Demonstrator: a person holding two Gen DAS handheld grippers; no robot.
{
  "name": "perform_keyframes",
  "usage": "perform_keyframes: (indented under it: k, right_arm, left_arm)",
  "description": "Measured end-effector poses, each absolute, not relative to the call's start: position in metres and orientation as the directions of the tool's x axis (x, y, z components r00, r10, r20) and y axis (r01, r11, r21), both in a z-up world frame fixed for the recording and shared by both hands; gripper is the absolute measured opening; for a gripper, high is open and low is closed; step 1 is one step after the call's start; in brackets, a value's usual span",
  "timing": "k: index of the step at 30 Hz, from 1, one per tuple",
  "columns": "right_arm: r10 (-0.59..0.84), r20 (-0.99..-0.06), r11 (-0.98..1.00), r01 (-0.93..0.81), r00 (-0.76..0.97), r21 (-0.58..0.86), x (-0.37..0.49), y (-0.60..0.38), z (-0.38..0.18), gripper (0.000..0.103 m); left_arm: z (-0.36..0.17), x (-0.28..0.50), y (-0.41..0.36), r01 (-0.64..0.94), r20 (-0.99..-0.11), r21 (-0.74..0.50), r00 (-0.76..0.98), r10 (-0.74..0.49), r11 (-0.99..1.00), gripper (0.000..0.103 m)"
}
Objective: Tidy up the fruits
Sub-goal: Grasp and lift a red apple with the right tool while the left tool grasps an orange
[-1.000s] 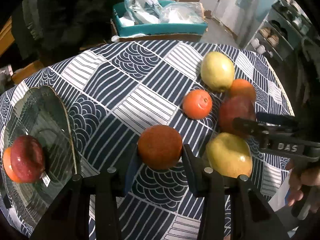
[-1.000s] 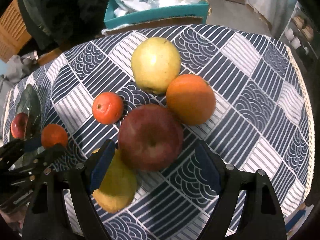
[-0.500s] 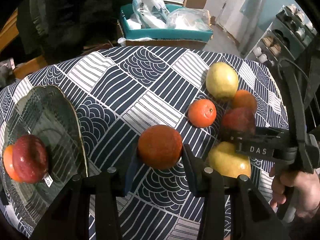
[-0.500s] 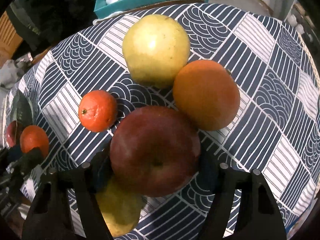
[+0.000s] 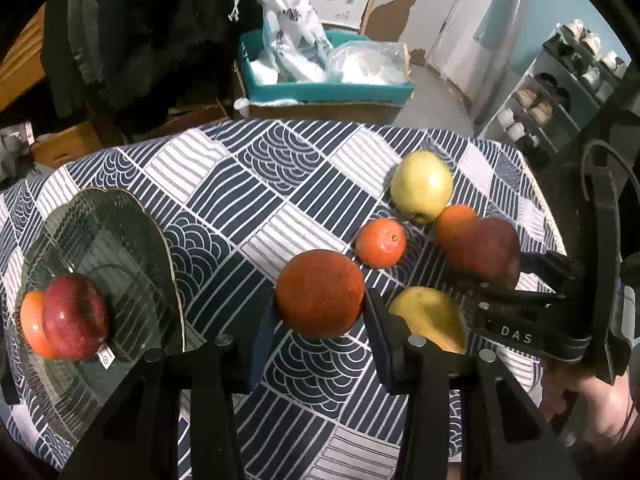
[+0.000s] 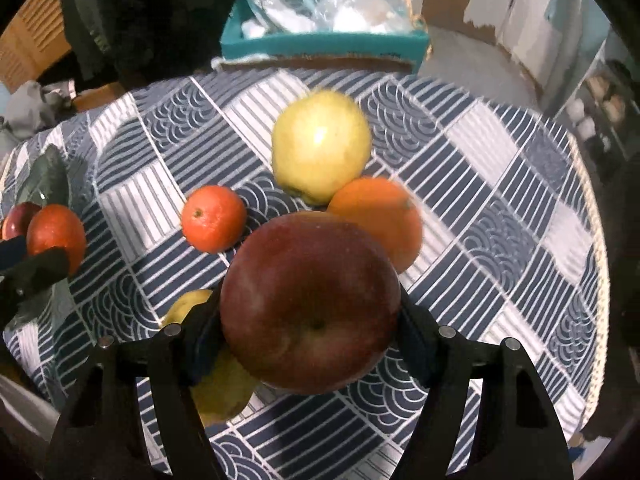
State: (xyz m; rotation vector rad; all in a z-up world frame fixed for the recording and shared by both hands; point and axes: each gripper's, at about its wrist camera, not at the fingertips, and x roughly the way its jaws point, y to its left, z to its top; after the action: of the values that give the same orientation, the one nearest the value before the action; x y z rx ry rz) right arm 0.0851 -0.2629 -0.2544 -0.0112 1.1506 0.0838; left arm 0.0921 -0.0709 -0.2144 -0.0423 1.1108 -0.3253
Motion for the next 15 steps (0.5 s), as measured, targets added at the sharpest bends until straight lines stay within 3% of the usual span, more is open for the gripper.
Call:
perform_keyframes:
  k: [15]
  right_arm:
    - [0.090, -0.826, 0.988, -0.154, 0.556, 0.004, 0.069, -0.247, -0.186, 0.074]
  left_arm:
    - [-0.163, 0.073, -0.066, 0.256, -0.810, -0.175, 0.511, -0.287, 0.950, 0.044]
